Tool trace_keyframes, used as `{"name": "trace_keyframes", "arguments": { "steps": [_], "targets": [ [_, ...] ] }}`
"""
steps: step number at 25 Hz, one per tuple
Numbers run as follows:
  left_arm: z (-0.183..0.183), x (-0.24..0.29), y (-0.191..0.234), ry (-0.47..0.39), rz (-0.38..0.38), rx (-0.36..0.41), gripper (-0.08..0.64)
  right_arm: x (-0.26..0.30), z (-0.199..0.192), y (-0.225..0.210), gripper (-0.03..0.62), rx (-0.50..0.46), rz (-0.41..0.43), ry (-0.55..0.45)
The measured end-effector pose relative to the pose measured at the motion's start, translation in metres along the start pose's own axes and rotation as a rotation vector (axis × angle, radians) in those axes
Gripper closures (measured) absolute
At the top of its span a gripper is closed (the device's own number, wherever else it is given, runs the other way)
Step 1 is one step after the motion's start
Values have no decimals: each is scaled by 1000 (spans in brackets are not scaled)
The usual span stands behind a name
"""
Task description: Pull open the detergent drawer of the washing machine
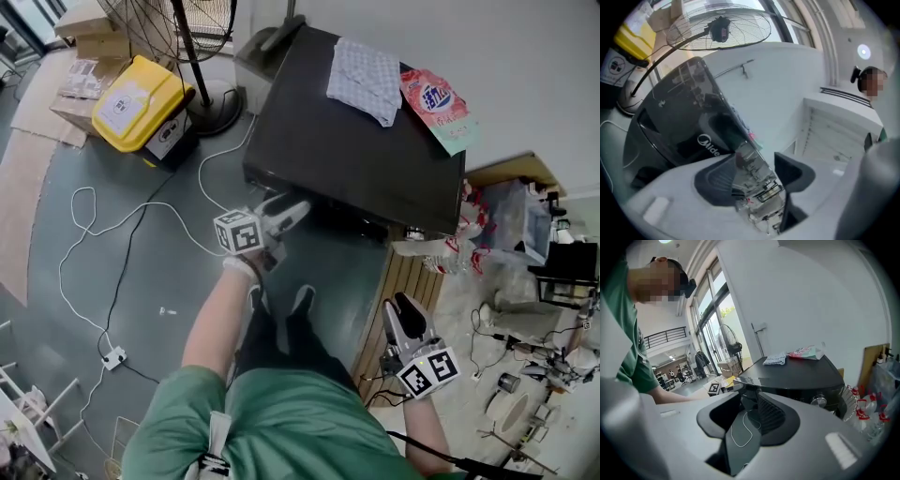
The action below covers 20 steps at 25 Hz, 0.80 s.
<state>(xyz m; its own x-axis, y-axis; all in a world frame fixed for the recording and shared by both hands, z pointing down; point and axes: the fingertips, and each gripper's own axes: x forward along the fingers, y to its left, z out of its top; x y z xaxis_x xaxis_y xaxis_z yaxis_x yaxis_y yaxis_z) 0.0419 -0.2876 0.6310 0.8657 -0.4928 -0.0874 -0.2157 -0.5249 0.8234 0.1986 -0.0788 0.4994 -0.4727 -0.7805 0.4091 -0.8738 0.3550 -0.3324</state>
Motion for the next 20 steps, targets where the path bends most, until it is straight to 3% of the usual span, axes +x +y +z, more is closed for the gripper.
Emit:
{"name": "trace_keyframes", "arguments": {
  "steps": [5,8,20],
  "targets": [
    [-29,-16,33,85,77,-47,273,0,1,8,479,-31,18,8],
    [-35,-18,52,91,120,-60,256,-5,-3,2,479,-23,9,18],
    [-18,8,70,90,82,-66,218,5,-14,-12,479,11,28,51]
  ]
}}
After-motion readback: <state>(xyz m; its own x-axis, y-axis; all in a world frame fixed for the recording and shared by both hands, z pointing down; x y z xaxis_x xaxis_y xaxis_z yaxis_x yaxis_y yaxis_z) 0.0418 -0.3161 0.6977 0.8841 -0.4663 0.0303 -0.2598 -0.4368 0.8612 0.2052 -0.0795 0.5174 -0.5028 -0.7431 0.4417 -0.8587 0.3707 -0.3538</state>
